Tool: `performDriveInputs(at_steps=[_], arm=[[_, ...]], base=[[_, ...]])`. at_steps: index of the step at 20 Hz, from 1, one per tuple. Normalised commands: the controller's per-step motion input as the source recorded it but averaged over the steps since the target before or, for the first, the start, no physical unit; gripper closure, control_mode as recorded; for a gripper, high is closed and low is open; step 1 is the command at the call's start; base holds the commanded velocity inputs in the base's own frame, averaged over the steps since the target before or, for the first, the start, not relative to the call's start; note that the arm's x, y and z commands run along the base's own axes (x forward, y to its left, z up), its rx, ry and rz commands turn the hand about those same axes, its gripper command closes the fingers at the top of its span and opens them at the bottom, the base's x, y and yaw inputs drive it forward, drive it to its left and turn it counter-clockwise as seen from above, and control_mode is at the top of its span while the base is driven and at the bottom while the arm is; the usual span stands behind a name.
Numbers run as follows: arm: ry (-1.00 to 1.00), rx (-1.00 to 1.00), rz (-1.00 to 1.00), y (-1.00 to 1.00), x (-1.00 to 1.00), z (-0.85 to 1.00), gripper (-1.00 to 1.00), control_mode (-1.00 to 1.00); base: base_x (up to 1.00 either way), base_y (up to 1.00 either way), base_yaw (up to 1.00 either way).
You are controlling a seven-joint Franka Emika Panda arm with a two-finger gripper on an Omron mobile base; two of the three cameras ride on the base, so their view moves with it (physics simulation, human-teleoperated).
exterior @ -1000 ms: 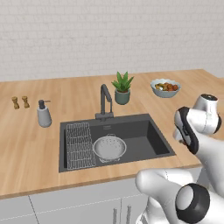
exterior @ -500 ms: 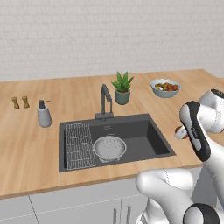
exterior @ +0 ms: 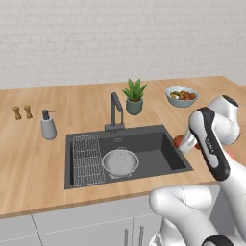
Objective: Put the colander in the sink, put the apple, orange, peach in the colander, and turn on the sink faucet and pour water over the colander.
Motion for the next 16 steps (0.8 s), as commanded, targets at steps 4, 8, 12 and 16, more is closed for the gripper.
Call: performDriveInputs(at_steps=[4, 8, 12, 16], arm=[[0.0, 0.12, 0.2, 0.64, 0.32, -0.03, 1.0, -1.0], [-0.03, 0.18, 0.13, 0.49, 0.46, -0.25, 1.0, -1.0], [-0.09, 0.15, 0.11, 0.51, 0.45, -0.54, 1.0, -1.0], [-0.03, 0.09, 0.07, 0.44, 0.44, -0.67, 1.0, -1.0]], base=[[0.0, 0.0, 0.0], [0.0, 0.0, 0.0], [0.0, 0.0, 0.0], [0.0, 0.0, 0.0]])
